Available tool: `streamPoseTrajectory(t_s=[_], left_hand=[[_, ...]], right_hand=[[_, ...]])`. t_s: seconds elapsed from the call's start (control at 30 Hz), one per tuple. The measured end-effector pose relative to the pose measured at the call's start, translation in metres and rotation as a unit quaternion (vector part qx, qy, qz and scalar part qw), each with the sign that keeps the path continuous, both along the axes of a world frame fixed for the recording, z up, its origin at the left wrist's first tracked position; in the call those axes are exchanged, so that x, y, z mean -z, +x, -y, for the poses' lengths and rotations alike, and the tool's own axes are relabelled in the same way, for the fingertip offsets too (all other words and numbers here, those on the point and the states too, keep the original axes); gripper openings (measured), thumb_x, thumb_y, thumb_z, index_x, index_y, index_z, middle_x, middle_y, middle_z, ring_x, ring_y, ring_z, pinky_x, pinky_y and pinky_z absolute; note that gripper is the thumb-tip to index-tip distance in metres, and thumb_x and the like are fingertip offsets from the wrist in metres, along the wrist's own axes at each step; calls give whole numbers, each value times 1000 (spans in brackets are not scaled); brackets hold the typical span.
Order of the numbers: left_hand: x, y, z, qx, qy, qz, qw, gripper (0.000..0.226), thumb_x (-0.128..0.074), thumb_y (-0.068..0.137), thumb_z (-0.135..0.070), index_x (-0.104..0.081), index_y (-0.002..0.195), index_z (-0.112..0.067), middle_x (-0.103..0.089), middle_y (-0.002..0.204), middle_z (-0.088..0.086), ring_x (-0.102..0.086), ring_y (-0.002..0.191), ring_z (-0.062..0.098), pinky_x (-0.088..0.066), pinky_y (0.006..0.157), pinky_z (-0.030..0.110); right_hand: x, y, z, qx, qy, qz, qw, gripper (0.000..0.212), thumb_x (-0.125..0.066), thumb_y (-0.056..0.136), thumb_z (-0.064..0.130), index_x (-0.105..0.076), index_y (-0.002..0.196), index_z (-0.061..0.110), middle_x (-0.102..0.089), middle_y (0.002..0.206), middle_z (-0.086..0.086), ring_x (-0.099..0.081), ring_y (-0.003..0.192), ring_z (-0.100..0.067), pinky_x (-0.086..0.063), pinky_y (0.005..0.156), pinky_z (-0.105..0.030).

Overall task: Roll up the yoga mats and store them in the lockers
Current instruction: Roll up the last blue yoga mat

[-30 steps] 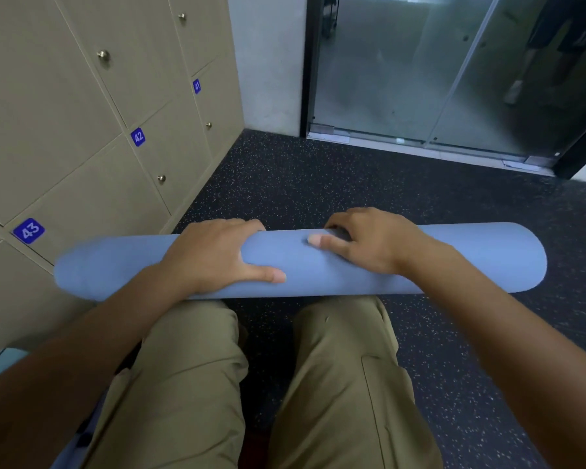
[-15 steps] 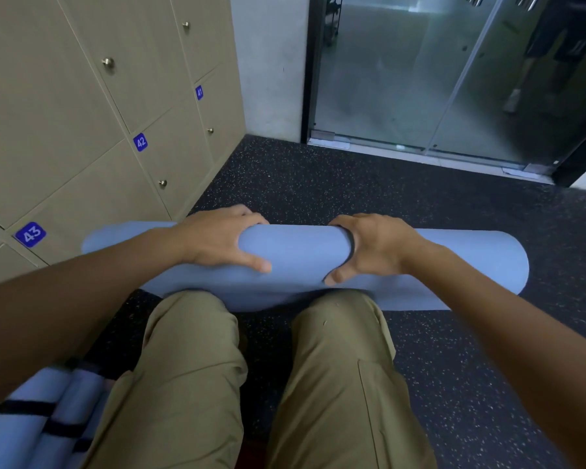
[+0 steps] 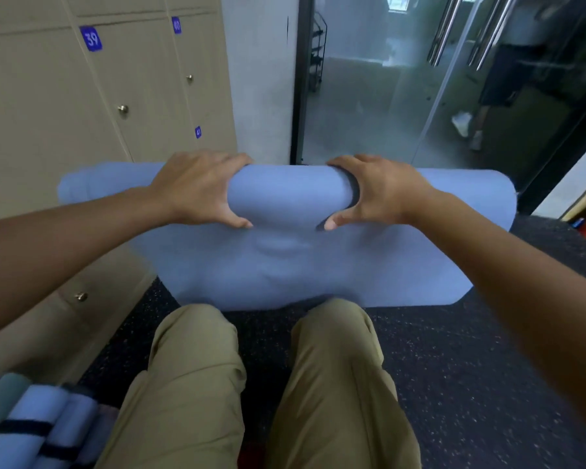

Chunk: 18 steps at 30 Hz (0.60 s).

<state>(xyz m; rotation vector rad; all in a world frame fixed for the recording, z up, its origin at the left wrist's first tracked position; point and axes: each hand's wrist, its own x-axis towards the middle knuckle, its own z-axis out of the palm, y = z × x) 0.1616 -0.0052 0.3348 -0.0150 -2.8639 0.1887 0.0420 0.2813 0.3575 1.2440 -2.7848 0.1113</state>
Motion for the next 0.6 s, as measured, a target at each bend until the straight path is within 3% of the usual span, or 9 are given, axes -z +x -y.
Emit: streamPoseTrajectory(t_s=[0.1, 0.17, 0.27, 0.47, 0.6], left_hand=[[-39, 27, -7, -3, 5, -21, 1000, 89, -76, 57, -80, -49, 129, -36, -67, 118, -5, -63, 104, 31, -51, 79, 43], [-63, 50, -14, -1, -1, -26, 1000, 90, -77, 57, -80, -48, 131, -37, -65, 123, -5, -62, 108, 31, -50, 80, 43], [-89, 92, -28, 7, -16, -35, 999, 91, -77, 57, -81, -47, 132, -39, -63, 127, -11, -62, 111, 29, -49, 80, 42], [-102, 189, -51, 5, 0, -39, 999, 88, -76, 53, -83, -47, 130, -50, -62, 114, -20, -61, 102, 21, -47, 75, 39], [-77, 239, -52, -24, 45, 18, 999, 111, -74, 42, -90, -38, 140, -54, -58, 124, -19, -61, 110, 19, -51, 85, 41]], right_hand=[[-31, 25, -14, -19, 30, -92, 995, 134, -71, 51, 91, -18, 160, 34, -46, 148, -4, -45, 134, -34, -36, 110, -52], [-44, 47, -24, -22, 31, -134, 990, 136, -74, 53, 87, -14, 161, 31, -46, 147, -6, -46, 132, -35, -38, 108, -52], [-54, 87, -40, -24, 6, -188, 982, 127, -74, 60, 84, -21, 161, 27, -53, 139, -8, -53, 122, -36, -43, 100, -51], [-55, 185, -72, -38, -32, -244, 968, 112, -68, 67, 81, -34, 156, 23, -59, 132, -6, -57, 113, -34, -45, 91, -48], [-42, 251, -89, -43, -31, -249, 967, 109, -66, 68, 80, -37, 155, 21, -60, 132, -6, -59, 113, -32, -45, 91, -47]])
